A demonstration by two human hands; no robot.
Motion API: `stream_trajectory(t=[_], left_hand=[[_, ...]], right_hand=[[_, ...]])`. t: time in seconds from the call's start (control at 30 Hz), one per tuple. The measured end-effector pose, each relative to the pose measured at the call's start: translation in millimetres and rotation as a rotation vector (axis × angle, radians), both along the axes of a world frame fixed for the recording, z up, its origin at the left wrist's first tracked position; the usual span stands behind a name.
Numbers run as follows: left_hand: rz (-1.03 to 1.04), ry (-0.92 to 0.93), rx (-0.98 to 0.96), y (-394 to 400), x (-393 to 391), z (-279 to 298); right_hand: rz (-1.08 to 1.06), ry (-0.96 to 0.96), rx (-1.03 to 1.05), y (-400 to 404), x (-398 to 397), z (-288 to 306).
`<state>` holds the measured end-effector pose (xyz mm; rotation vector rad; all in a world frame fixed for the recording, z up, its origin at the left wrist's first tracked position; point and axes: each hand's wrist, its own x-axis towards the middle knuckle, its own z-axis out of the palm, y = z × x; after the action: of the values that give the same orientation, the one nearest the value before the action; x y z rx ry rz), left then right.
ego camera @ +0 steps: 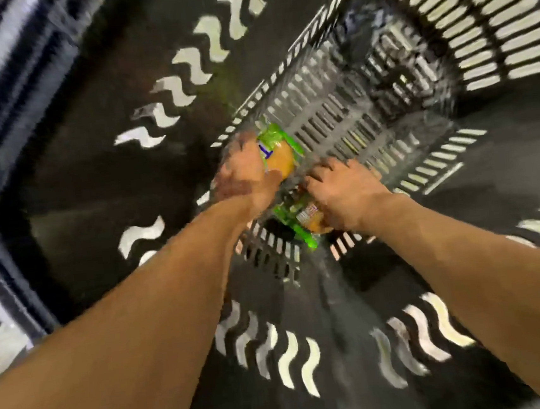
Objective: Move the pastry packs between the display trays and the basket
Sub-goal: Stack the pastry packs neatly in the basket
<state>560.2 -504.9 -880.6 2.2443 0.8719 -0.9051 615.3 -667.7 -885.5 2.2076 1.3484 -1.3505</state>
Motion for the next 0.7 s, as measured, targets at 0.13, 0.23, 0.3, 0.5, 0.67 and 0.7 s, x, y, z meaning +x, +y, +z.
stream_trajectory(t=[0.13, 0.23, 0.3, 0.5, 0.67, 0.7], left_hand=[[-0.025, 0.053, 0.056, -2.3, 3.6, -22.3], [-0.069, 0.037, 0.131, -3.6, 4.9, -26.2], [-0.097, 0.039, 0.157, -5.9, 4.2, -25.8], [-0.07, 0.055, 0.157, -22.0, 7.8, -11.1], [-0.176, 0.154, 0.169, -35.7, 2.6, -15.0], [-0.203, 0.155, 0.192, -36.7, 1.1, -16.7]], right_hand=[[0.07, -0.095, 0.017, 2.0, -8.1, -10.2], [0.104, -0.125, -0.023, 9.4, -6.7, -4.5], [0.08, -0.119, -0.042, 12.1, -5.4, 0.4], [-0.122, -0.064, -0.02, -12.6, 7.5, 43.5], [-0.332, -0.064, 0.01, -43.3, 27.5, 81.6], [-0.374, -0.053, 0.027, -46.8, 31.7, 87.5]])
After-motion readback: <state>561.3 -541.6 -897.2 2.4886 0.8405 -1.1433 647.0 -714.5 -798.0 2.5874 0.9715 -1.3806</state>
